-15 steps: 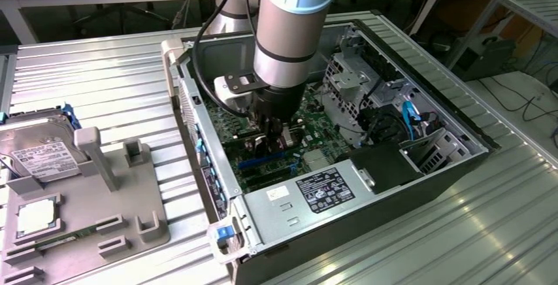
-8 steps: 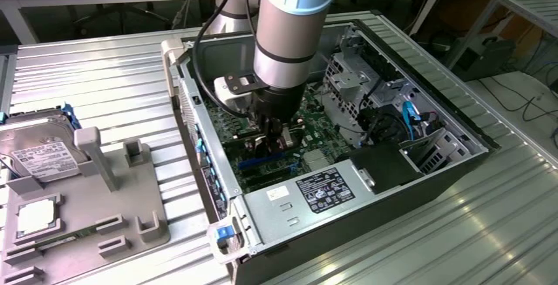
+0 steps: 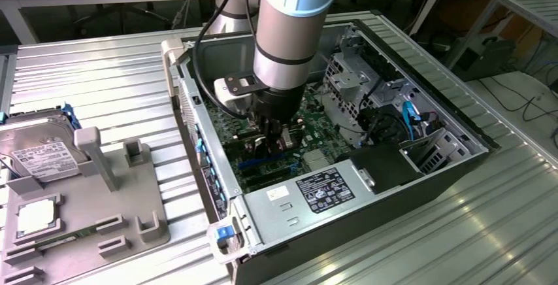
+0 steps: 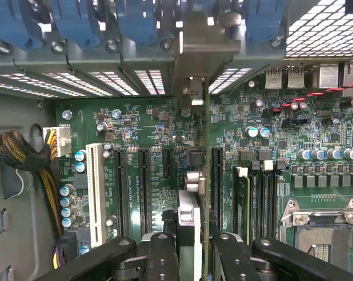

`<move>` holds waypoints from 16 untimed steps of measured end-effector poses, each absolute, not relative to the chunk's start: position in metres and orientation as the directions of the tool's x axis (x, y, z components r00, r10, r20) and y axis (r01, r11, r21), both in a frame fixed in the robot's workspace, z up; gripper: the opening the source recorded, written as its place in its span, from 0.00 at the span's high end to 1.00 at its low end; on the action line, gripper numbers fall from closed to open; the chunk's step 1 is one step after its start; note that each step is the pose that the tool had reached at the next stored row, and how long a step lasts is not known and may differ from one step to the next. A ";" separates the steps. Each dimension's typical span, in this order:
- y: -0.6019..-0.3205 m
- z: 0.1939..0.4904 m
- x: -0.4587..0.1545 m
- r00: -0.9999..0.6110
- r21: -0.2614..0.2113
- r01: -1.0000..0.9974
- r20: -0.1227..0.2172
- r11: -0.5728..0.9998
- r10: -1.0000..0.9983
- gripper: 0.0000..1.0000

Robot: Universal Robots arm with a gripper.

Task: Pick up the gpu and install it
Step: 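Insert the gpu into the slot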

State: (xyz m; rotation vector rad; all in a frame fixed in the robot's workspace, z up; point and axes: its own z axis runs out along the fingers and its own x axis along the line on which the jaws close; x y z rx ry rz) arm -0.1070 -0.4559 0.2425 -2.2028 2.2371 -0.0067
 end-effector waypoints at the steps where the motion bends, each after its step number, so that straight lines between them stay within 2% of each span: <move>1: -0.456 0.242 -0.107 -0.015 -0.005 -1.000 0.001 0.015 -1.000 0.72; 16: -0.456 0.241 -0.107 -0.015 -0.004 -1.000 0.002 0.015 -1.000 0.72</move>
